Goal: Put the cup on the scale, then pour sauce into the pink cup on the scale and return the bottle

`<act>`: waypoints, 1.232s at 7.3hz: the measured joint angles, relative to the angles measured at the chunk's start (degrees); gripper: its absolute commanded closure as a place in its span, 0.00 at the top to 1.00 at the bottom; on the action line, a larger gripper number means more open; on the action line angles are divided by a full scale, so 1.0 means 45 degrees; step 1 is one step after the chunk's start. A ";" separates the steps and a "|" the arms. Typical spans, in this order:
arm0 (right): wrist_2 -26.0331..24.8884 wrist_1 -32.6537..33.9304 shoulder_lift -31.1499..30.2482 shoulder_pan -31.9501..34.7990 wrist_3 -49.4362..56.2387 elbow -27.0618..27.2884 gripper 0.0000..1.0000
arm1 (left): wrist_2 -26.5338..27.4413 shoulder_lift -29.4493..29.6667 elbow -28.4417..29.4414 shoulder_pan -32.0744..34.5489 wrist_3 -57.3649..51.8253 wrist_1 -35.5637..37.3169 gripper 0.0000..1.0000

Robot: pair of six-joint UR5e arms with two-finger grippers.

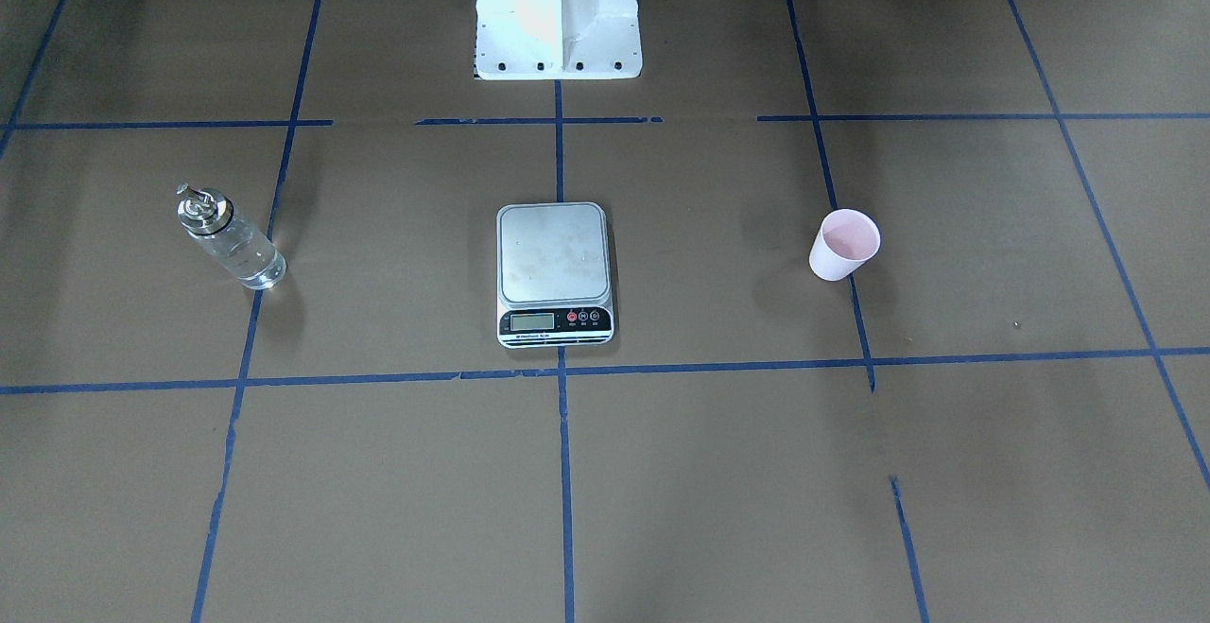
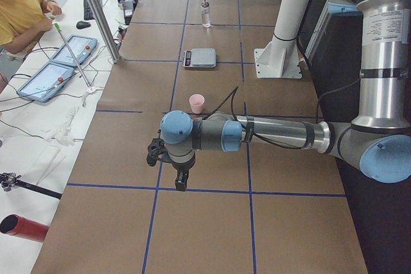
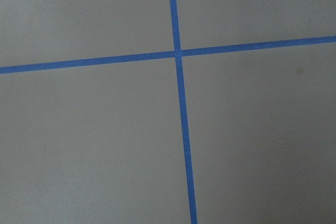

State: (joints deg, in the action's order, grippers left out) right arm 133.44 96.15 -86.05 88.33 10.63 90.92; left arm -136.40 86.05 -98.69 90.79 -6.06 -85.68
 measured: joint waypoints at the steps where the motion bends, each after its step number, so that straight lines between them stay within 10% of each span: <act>1: 0.0008 0.0000 0.0006 0.0000 -0.0053 -0.0012 1.00 | -0.0010 -0.0063 -0.0056 0.0000 -0.0132 -0.0060 1.00; 9: 0.0676 0.0015 -0.0034 -0.0039 -0.0130 0.0289 1.00 | -0.1254 -0.0172 -0.0474 -0.0047 -0.0468 -0.1001 1.00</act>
State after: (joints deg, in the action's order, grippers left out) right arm 136.49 96.22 -86.20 88.15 10.05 92.22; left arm -142.04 85.28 -100.82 90.58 -8.17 -90.18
